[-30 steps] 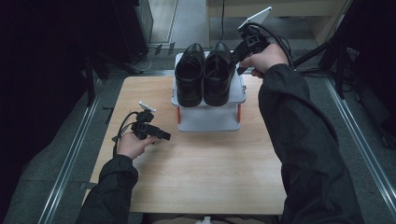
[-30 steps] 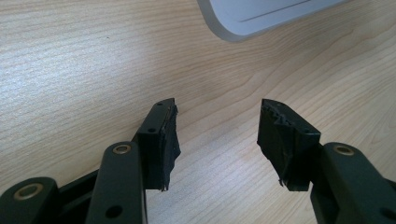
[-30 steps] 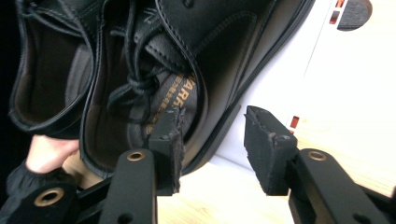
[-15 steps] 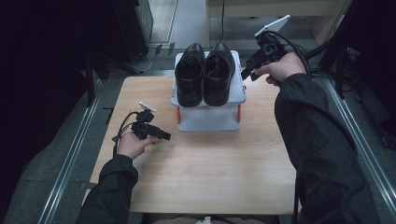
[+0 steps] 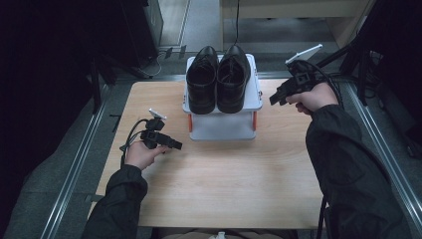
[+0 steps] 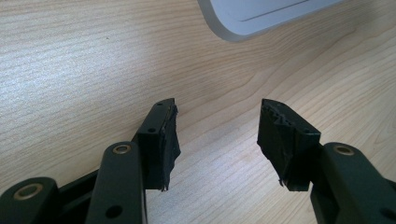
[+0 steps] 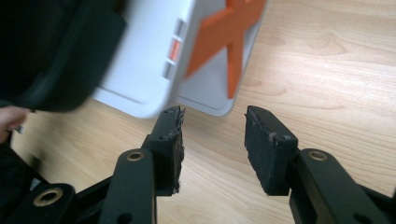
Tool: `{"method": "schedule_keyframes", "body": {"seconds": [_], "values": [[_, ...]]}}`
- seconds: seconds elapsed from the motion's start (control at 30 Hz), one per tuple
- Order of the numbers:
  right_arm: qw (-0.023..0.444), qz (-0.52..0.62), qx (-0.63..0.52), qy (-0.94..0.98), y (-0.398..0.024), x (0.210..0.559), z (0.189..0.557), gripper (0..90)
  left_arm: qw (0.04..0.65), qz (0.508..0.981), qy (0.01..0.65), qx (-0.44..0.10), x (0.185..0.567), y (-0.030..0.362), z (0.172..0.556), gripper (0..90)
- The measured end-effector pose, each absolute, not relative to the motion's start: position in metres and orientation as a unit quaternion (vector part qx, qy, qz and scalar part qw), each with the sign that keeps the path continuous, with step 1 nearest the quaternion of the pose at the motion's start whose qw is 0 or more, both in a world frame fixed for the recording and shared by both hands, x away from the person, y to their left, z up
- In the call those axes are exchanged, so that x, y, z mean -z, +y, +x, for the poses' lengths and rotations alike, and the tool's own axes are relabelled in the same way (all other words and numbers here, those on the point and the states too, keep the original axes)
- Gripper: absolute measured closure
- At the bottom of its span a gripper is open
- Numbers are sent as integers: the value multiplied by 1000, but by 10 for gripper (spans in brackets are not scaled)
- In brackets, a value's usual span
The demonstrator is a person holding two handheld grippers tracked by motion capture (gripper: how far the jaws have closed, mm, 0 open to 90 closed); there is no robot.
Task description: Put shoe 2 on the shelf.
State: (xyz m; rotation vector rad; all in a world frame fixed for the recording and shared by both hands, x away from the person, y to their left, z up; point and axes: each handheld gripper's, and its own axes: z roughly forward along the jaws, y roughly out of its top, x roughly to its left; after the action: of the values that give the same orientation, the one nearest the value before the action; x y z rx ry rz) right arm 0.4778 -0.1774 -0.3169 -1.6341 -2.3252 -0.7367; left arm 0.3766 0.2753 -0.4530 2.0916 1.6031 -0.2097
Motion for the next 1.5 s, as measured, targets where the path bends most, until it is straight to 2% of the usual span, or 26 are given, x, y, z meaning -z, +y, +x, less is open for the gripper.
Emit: {"method": "schedule_keyframes", "body": {"seconds": [0.27,0.73,1.07,1.5], "values": [[109,-549,249,-790,-197,359,464,559,245,767,588,76,453,275,377,469],[115,-529,258,-800,-206,406,446,558,248,770,583,72,454,274,377,467],[124,-527,271,-796,-213,428,439,549,246,773,581,68,455,272,377,450],[125,-522,282,-795,-215,437,433,545,247,775,578,63,455,271,376,440]]}}
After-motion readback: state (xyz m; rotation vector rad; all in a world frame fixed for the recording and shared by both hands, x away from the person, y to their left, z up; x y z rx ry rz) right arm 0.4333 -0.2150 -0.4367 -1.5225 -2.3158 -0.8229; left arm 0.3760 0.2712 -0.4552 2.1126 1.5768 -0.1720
